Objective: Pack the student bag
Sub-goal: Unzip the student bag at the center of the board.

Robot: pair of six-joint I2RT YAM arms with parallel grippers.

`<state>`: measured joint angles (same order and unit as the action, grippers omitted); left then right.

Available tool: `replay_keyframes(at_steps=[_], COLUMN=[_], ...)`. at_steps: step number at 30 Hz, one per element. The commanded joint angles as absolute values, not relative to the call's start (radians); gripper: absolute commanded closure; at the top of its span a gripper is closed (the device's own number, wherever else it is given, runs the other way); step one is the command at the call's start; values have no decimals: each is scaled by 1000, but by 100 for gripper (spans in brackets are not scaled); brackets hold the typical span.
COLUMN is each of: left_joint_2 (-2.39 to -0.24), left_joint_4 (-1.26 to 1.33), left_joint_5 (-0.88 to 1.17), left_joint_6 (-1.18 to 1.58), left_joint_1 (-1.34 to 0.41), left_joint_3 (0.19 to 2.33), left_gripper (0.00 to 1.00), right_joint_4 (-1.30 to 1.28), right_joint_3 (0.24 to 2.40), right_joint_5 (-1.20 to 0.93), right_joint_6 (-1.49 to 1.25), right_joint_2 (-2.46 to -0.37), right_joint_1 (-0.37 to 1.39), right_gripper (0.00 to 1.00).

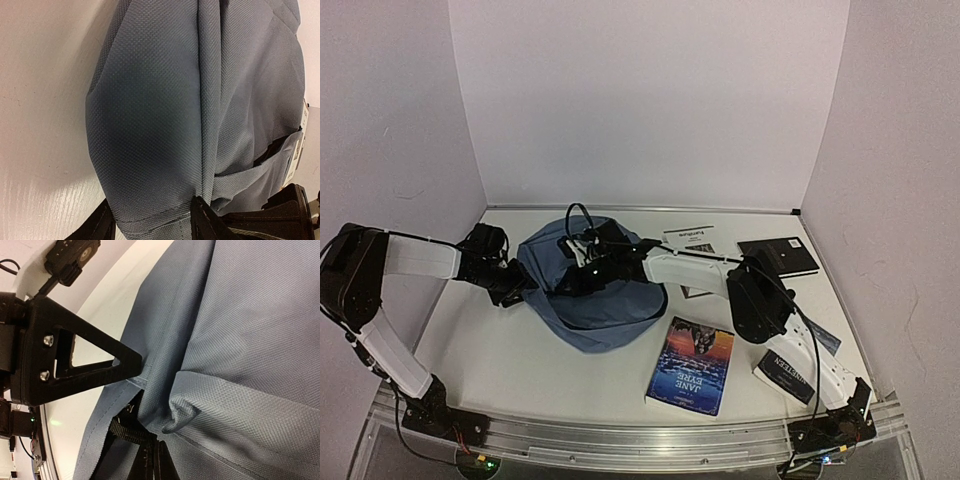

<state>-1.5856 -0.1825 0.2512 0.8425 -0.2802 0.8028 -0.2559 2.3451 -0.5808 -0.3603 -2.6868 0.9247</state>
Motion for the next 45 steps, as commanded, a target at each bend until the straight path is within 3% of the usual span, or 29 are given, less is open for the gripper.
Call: replay_keyframes(at_steps=[1,9,13,17,20,24,34,41,45], left_joint_2=[-1598,-1597,-1593,-1599,-1610,-1631,-1645,-1644,-1632], left_joint_4=[-149,-166,-183,-187,-186,-184,-182,-175,-179], left_joint_5=[253,235,224,224,224,223,226,228,217], left_joint_6=[844,841,839,841,846,853,855,847,848], left_joint_1=[-278,-274,-264,-254,-250,-245,-220,-218,-219], left_joint_3=[806,806,804,803,805,808,805,795,778], left_gripper=[52,54,61,74,88,99,100,100,100], right_joint_4=[-220,-224,-225,-225,-226,-225,-240,-250,-258], right_joint_3=[2366,2337,2303,2243,2203,2130,1936,1983,2005], right_joint_5=[-623,-610,-604,-594,-606,-652,-616,-456,-575], right_joint_6=[-352,-336,-321,-293,-266,-227,-45,-26,-53], right_joint_2=[-2593,-2537,-2502,-2464,-2434,-2400,-2306,-2315,-2305], right_joint_1=[918,905,902,900,900,900,900,876,848], right_gripper=[100,100,100,100,100,100,100,100,100])
